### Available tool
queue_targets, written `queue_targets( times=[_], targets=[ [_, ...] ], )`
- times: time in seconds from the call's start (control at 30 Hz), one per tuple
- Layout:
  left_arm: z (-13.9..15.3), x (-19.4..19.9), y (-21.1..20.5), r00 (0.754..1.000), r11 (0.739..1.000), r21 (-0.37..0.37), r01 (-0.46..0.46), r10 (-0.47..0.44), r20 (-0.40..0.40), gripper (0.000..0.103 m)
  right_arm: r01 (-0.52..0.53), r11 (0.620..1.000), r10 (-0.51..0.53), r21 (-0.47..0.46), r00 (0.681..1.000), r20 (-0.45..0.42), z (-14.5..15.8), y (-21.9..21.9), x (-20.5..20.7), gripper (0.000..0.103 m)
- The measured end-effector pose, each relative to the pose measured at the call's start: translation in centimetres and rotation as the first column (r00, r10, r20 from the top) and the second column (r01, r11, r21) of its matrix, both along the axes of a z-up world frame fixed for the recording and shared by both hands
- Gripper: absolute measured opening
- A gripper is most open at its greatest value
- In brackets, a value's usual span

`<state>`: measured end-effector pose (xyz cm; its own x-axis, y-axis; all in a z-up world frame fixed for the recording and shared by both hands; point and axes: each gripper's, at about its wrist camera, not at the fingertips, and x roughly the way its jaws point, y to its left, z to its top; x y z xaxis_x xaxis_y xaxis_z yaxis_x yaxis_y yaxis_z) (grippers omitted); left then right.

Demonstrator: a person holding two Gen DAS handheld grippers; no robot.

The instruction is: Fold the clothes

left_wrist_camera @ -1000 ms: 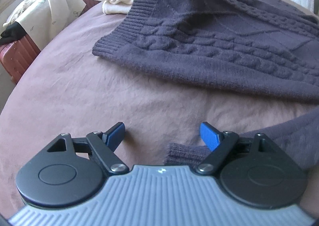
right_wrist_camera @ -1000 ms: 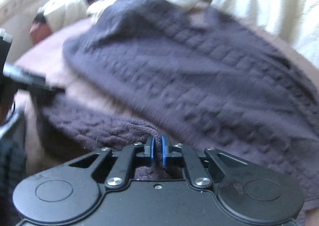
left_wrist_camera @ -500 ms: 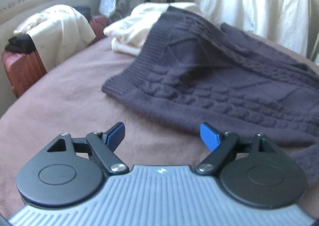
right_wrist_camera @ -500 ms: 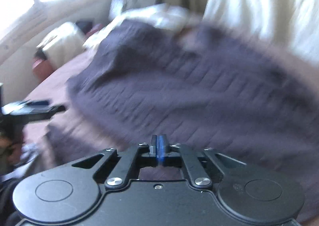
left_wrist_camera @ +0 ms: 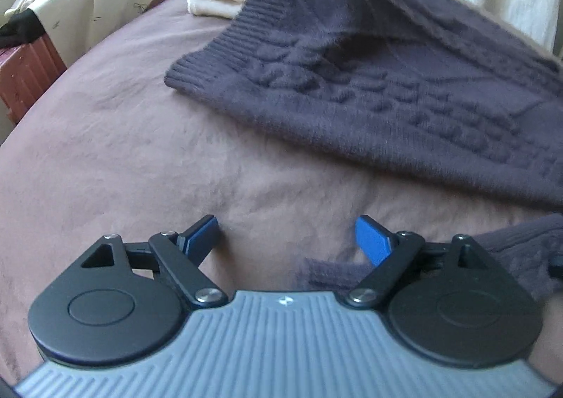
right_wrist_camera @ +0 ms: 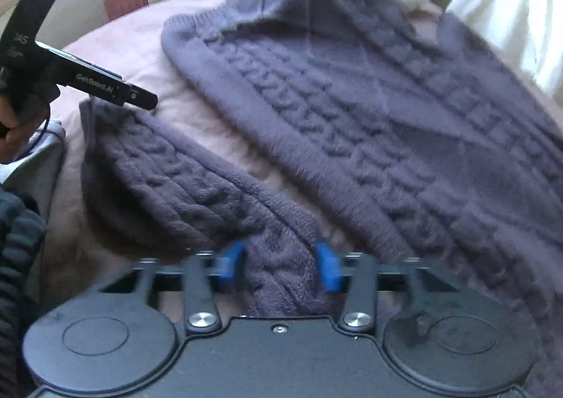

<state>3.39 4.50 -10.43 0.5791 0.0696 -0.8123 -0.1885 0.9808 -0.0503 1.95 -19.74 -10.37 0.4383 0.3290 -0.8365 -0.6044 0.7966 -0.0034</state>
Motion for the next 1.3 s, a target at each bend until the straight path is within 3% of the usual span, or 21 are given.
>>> queue_targets(
  times=[0.07,0.13,0.27,0.4,0.53,0.7,0.77,0.87,0.93,1.0,1.1,1.13,1.23,1.3],
  targets=[
    [0.9,-0.3,0.3,0.998,1.0,-0.014,-0.016,0.017,0.052,0.085,0.044,0.999,-0.045,0.024,0.998,0.044,1.0,-0.5,-0.2,0.016],
    [2.1,-0.8,0.6,0.993,0.999,-0.042,-0.027,0.032,0.112,0.085,0.068,0.997,-0.071,0.039,0.993,0.098,2.0,-0.8,-0.4,0.012],
    [4.4,-1.9,1.2,0.972,0.994,-0.104,-0.026,0.049,0.23,0.085,0.105,0.992,-0.115,0.063,0.977,0.181,3.7,-1.3,-0.4,0.011],
    [6.3,-2.6,1.1,0.949,0.989,-0.145,0.006,0.04,0.313,0.085,0.149,0.977,-0.183,0.152,0.954,0.237,5.4,-1.8,-0.3,0.01],
    [6.9,-2.6,0.5,0.94,0.984,-0.174,0.047,0.015,0.34,0.085,0.19,0.961,-0.241,0.199,0.931,0.275,6.3,-2.6,0.5,0.01],
    [5.8,-2.0,-0.1,0.952,0.973,-0.211,0.096,-0.028,0.305,0.085,0.305,0.912,-0.374,0.273,0.894,0.249,6.6,-4.6,3.2,0.01],
    [4.9,-1.8,-0.6,0.959,0.97,-0.217,0.107,-0.043,0.279,0.085,0.38,0.887,-0.429,0.261,0.889,0.163,5.7,-5.7,5.6,0.017],
    [4.2,-1.8,-1.8,0.958,0.973,-0.172,0.151,-0.102,0.267,0.085,0.516,0.818,-0.55,0.255,0.831,0.084,4.5,-8.2,7.1,0.037],
    [4.4,-2.0,-2.7,0.944,0.975,-0.115,0.188,-0.148,0.294,0.085,0.592,0.755,-0.624,0.28,0.781,0.033,4.1,-10.6,6.9,0.037],
    [5.0,-2.0,-3.5,0.921,0.973,-0.056,0.226,-0.194,0.338,0.085,0.597,0.733,-0.632,0.325,0.775,0.002,4.3,-13.0,5.4,0.038],
    [7.7,-0.1,-4.1,0.844,0.964,0.077,0.256,-0.262,0.469,0.085,0.583,0.749,-0.622,0.315,0.783,0.03,5.0,-16.1,2.2,0.045],
    [8.6,0.6,-4.1,0.829,0.961,0.106,0.254,-0.273,0.488,0.085,0.574,0.766,-0.612,0.289,0.789,0.053,5.2,-17.0,1.2,0.045],
    [10.7,2.9,-4.8,0.81,0.938,0.145,0.314,-0.345,0.475,0.085,0.529,0.819,-0.562,0.219,0.818,0.126,5.6,-19.1,-1.9,0.047],
    [10.9,3.9,-5.9,0.792,0.899,0.126,0.419,-0.43,0.433,0.085,0.495,0.845,-0.526,0.199,0.836,0.154,5.4,-19.9,-3.4,0.052]
  ],
)
